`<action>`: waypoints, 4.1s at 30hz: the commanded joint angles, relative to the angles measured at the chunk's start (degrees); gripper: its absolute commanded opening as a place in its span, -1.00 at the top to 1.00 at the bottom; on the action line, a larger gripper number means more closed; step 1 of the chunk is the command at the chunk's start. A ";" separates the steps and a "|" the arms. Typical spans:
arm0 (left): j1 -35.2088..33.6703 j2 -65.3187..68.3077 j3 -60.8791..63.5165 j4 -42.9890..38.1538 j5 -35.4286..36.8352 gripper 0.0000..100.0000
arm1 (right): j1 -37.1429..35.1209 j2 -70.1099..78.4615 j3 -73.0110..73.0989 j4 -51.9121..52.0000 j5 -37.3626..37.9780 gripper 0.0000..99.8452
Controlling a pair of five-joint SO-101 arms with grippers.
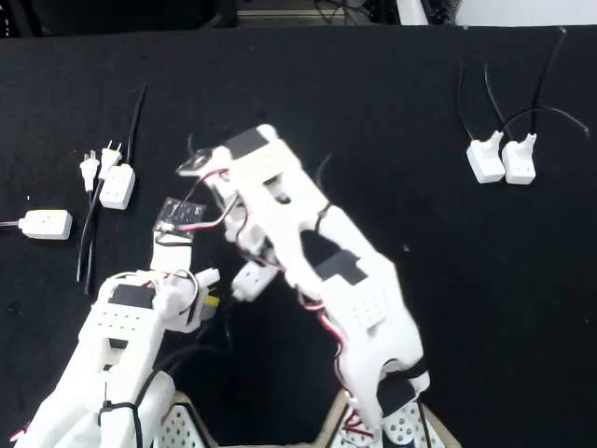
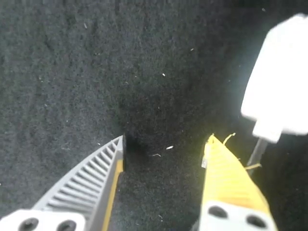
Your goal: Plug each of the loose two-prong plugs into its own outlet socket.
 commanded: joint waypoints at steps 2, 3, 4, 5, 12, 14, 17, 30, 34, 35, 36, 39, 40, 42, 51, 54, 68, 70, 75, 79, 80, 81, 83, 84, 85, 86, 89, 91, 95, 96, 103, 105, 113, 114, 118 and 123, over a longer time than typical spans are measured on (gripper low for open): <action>0.48 -0.70 -0.92 0.26 -0.44 0.47 | 5.19 -5.85 -1.36 1.76 -0.53 0.98; 0.40 -0.70 -0.92 0.26 -0.44 0.47 | 5.36 -7.25 -0.57 1.76 -0.53 0.98; 0.40 -0.70 -0.92 0.26 -0.44 0.47 | 5.36 -8.57 0.40 1.76 -0.53 0.98; 0.40 -0.70 -1.01 0.26 -0.44 0.47 | 5.36 -9.89 1.45 1.76 -0.53 0.98; -6.73 -0.70 -2.86 0.26 0.09 0.47 | 5.36 -15.87 10.51 -0.18 0.26 0.98; -8.75 -0.70 -3.47 0.35 2.20 0.47 | 5.36 -15.78 13.67 -3.43 0.44 0.98; -10.42 -1.49 -3.65 1.05 4.31 0.47 | 5.36 -15.87 17.54 -8.09 0.53 0.98; -10.42 -40.44 7.25 11.08 5.10 0.47 | 5.01 -18.77 18.33 -9.41 -2.20 0.93; -10.15 -51.52 9.36 15.91 4.92 0.47 | 4.92 -18.77 19.30 -9.76 -1.67 0.57; -10.15 -53.71 9.63 17.14 4.92 0.47 | 4.92 -18.86 19.56 -9.76 -0.70 0.50; -10.15 -55.56 9.63 18.20 4.92 0.47 | 4.92 -19.12 19.38 -9.76 0.09 0.48; -10.15 -57.76 10.42 19.08 4.84 0.47 | 4.92 -21.85 18.07 -9.58 0.79 0.57; -10.15 -57.41 10.51 18.90 4.84 0.47 | 4.92 -23.16 17.45 -9.32 0.79 0.60; -10.15 -56.79 10.42 18.90 4.84 0.47 | 4.48 -26.59 16.66 -8.88 0.88 0.63; -10.59 -56.79 10.24 18.90 4.84 0.47 | -6.42 -34.15 25.19 -8.62 25.49 0.55; -10.68 -56.79 10.24 18.90 4.92 0.47 | -6.15 -34.07 29.49 -8.88 34.02 0.37; -10.59 -56.79 10.24 18.90 4.92 0.47 | -1.85 -34.07 46.99 -28.84 51.96 0.31; -10.59 -56.79 10.24 18.90 4.92 0.47 | -1.76 -34.07 48.92 -30.77 52.66 0.31; -10.59 -56.79 10.24 18.90 4.92 0.47 | 1.76 -34.07 52.26 -38.68 52.40 0.31; -10.59 -56.79 10.24 18.90 4.92 0.47 | 5.54 -34.07 52.26 -43.25 51.43 0.31; -10.51 -56.79 10.24 18.90 4.92 0.47 | 6.33 -34.15 52.26 -43.69 50.11 0.31; -10.51 -56.79 10.24 18.90 4.92 0.47 | 6.86 -34.24 52.26 -44.13 48.97 0.33; -10.42 -56.79 10.24 18.90 4.92 0.47 | 7.91 -34.07 52.26 -45.27 47.21 0.48; -10.33 -56.79 10.24 18.90 4.92 0.47 | 8.44 -34.07 52.26 -46.07 46.24 0.59; -10.33 -56.79 10.24 18.90 4.92 0.47 | 8.97 -34.07 52.26 -47.21 45.01 0.72; -10.33 -56.79 10.24 18.90 4.92 0.47 | 9.67 -34.24 52.26 -48.53 43.43 0.85; -10.33 -56.79 10.24 18.90 4.92 0.47 | 12.13 -34.59 52.09 -52.31 38.42 0.93; -10.33 -56.79 10.24 18.90 4.92 0.47 | 13.80 -34.59 50.95 -53.01 36.04 0.99; -10.42 -56.79 10.24 18.90 4.92 0.47 | 19.25 -34.59 46.11 -49.14 30.68 0.98; -10.33 -56.79 10.24 18.90 4.92 0.47 | 20.92 -34.59 44.44 -47.56 28.48 0.98; -10.33 -56.79 10.24 18.90 4.92 0.47 | 34.20 -33.80 29.76 -37.19 7.56 0.98; -10.33 -56.79 10.24 18.90 4.92 0.47 | 37.54 -33.27 26.95 -36.92 2.11 0.98; -10.51 -56.79 10.33 18.90 4.92 0.47 | 42.90 -29.41 22.29 -37.36 -14.51 0.98; -10.51 -56.79 10.33 18.90 4.84 0.47 | 42.90 -28.53 21.58 -37.45 -15.74 0.98; -10.51 -56.79 10.33 18.90 4.84 0.47 | 42.90 -22.02 16.57 -37.45 -20.66 0.98; -10.59 -56.79 10.42 18.90 4.84 0.47 | 44.92 -10.24 6.64 -36.92 -24.00 0.98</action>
